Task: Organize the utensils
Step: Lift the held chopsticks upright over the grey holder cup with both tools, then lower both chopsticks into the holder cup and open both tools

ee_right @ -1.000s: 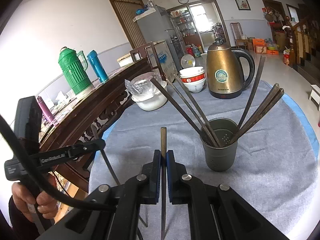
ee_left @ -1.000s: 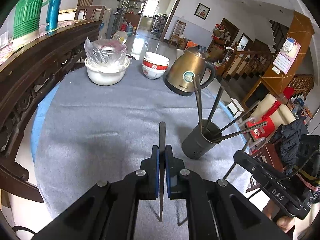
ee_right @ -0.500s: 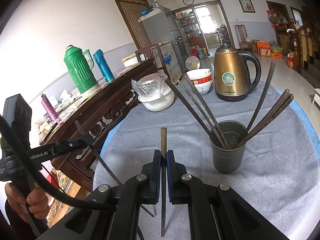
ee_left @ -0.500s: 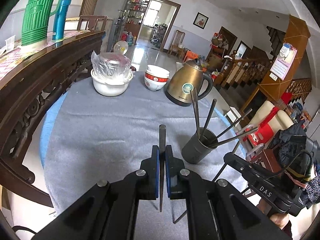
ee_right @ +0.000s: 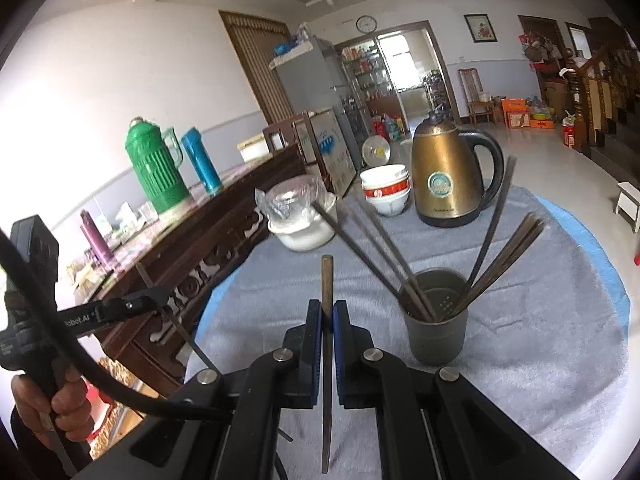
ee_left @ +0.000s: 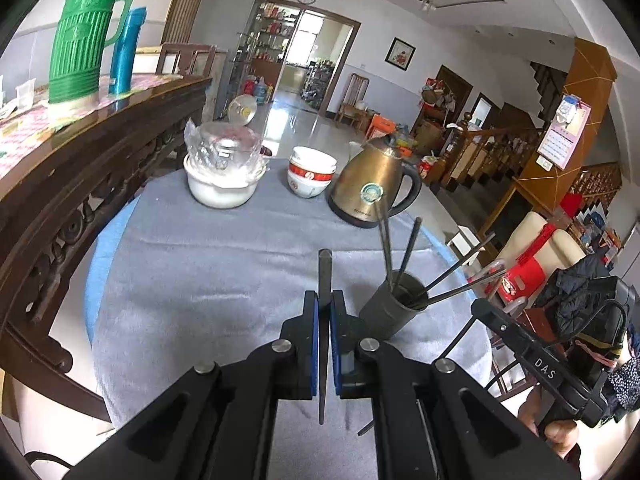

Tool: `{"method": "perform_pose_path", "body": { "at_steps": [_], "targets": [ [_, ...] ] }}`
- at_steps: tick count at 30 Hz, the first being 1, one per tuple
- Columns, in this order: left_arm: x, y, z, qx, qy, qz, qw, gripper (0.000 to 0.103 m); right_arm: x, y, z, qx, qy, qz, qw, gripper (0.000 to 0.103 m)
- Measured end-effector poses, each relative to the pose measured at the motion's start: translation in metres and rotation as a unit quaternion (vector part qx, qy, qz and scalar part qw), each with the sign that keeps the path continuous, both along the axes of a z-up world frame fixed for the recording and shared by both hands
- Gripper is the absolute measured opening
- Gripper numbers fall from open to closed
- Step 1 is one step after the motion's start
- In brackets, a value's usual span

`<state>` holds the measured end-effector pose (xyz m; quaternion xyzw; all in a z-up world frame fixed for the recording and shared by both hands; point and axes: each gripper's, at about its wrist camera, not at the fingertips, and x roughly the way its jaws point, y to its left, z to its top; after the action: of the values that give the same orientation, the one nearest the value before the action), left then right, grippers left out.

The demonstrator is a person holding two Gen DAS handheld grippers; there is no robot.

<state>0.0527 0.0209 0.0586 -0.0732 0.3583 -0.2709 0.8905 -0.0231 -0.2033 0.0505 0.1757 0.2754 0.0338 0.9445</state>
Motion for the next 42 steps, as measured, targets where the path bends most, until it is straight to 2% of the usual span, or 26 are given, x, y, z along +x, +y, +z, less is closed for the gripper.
{"method": "perform_pose_path", "body": {
  "at_steps": [11, 18, 30, 35, 42],
  "targets": [
    [-0.018, -0.025, 0.032, -0.001, -0.049, -0.019, 0.9986, 0.005, -0.029, -0.028, 0.034, -0.021, -0.064, -0.050, 0.996, 0.006],
    [-0.024, -0.047, 0.058, -0.004, -0.086, -0.033, 0.9958, 0.005, -0.029, -0.045, 0.057, -0.032, -0.090, -0.075, 0.993, 0.006],
    [-0.018, -0.099, 0.098, -0.032, -0.168, -0.055, 0.9837, 0.005, -0.018, -0.060, 0.089, -0.075, -0.149, -0.135, 0.977, 0.006],
    [-0.013, -0.121, 0.103, -0.035, -0.196, -0.056, 0.9784, 0.005, -0.012, -0.067, 0.091, -0.080, -0.170, -0.163, 0.968, 0.006],
    [-0.005, -0.147, 0.087, -0.031, -0.201, -0.055, 0.9776, 0.005, 0.007, -0.074, 0.076, -0.085, -0.162, -0.180, 0.967, 0.006]
  ]
}}
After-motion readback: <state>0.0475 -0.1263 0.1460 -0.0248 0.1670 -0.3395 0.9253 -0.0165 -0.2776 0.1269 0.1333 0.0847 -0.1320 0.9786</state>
